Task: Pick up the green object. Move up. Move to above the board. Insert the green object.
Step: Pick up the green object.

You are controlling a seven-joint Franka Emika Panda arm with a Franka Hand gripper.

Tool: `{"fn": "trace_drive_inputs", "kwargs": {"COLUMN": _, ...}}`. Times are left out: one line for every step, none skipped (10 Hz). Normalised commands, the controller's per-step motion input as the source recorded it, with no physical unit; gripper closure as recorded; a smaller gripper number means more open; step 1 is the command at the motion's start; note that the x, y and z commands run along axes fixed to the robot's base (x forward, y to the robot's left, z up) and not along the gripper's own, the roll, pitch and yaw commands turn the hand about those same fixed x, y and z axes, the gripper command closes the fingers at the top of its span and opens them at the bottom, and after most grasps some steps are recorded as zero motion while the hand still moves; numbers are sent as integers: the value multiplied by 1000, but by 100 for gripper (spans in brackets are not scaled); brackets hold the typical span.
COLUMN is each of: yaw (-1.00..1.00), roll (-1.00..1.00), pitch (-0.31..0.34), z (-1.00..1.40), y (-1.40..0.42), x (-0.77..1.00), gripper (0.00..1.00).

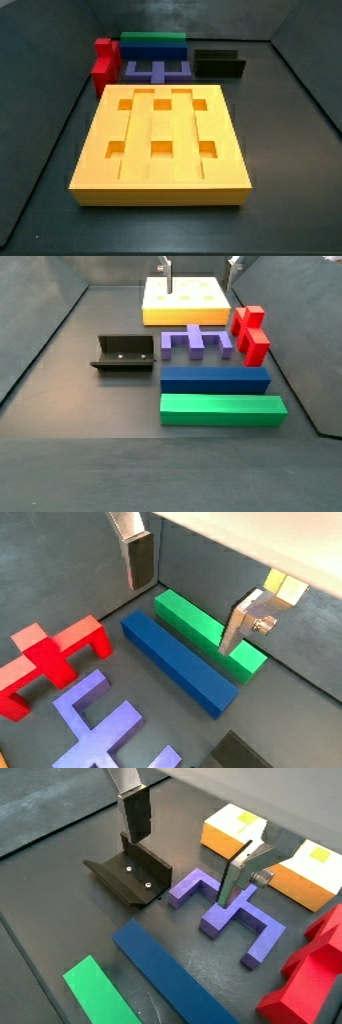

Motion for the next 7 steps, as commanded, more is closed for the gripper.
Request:
{"fn": "trace_drive_inputs", "kwargs": {"yaw": 0, "roll": 61, "pitch": 0, "z": 0, "y": -63, "x": 0, "gripper": 0}}
{"fn": "trace_drive_inputs", "kwargs": {"yaw": 0, "roll": 0, "pitch": 0, "z": 0, "y": -26, "x": 0, "gripper": 0}}
{"fn": "trace_drive_inputs", "kwargs": {"yaw": 0, "roll": -9, "pitch": 0, "z": 0, "y": 29, "x": 0, "gripper": 0}}
{"fn": "trace_drive_inputs", "kwargs": {"yaw": 0, "roll": -29, "pitch": 0, "z": 0, "y": 29, "x": 0, "gripper": 0}}
{"fn": "trace_drive_inputs", "kwargs": {"yaw": 0, "roll": -67, "pitch": 0, "z": 0, "y": 389, "x": 9, "gripper": 0}}
{"fn": "trace_drive_inputs", "kwargs": {"yaw": 34, "roll": -133, "pitch": 0, "z": -9, "y": 514, "x": 51, "gripper": 0}}
{"fn": "trace_drive_inputs", "kwargs": {"yaw": 0, "roll": -164, "pitch": 0, "z": 0, "y": 463, "x": 0, "gripper": 0}}
